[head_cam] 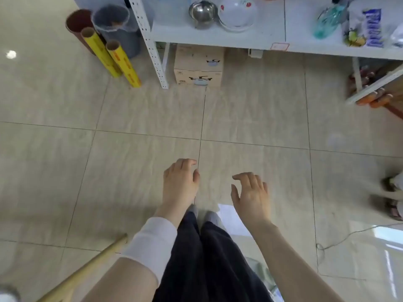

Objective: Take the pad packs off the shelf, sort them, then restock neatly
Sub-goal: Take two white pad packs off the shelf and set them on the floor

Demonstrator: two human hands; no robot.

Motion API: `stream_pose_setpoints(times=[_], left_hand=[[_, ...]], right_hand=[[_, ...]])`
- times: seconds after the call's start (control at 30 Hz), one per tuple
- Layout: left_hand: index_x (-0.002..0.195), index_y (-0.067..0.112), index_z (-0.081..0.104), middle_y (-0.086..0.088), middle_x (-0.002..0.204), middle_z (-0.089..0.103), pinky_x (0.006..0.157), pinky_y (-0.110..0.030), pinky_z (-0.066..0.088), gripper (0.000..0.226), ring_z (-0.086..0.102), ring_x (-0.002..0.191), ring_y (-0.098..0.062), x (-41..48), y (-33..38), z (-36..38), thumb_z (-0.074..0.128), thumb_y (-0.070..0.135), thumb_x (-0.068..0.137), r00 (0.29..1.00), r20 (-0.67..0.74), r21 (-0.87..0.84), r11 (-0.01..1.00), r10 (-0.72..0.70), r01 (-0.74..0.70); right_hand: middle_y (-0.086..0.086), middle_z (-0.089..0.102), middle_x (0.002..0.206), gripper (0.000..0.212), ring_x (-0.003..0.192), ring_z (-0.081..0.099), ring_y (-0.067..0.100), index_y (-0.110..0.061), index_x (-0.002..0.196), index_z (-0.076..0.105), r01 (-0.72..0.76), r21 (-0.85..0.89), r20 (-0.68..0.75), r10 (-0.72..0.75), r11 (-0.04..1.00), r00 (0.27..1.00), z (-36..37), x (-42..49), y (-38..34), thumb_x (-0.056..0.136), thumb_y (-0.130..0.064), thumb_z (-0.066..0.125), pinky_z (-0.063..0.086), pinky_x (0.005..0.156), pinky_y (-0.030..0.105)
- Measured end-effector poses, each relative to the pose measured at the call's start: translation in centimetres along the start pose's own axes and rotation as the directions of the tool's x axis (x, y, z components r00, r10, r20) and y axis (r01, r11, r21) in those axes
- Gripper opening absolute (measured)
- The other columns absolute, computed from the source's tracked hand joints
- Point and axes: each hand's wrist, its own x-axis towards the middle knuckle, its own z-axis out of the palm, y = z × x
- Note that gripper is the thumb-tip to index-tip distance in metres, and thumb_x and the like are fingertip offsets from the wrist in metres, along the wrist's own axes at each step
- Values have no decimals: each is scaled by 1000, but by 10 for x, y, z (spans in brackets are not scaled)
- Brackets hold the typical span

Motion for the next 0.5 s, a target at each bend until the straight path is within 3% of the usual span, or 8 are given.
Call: stream_pose_setpoints(times=[0.23, 0.5], left_hand=[[119, 13, 57, -3, 120, 58, 93, -33, 35, 29, 54, 111, -23, 21, 4, 12, 49, 20, 91, 999, 31, -19, 1000, 7, -6], [124, 16, 53, -1, 123, 55, 96, -30, 31, 32, 51, 114, -21, 110, 4, -31, 46, 23, 93, 998, -21, -30, 998, 55, -56]], right_hand=[[3, 65, 86, 31, 75, 63, 26, -11, 89, 65, -84, -40, 1, 85, 996, 996, 7, 7, 3, 80, -26, 40, 47, 65, 32], [7, 65, 89, 29, 77, 63, 30, -8, 92, 64, -78, -40, 1, 79, 996, 997, 8, 118, -18, 81, -25, 44, 48, 65, 35]])
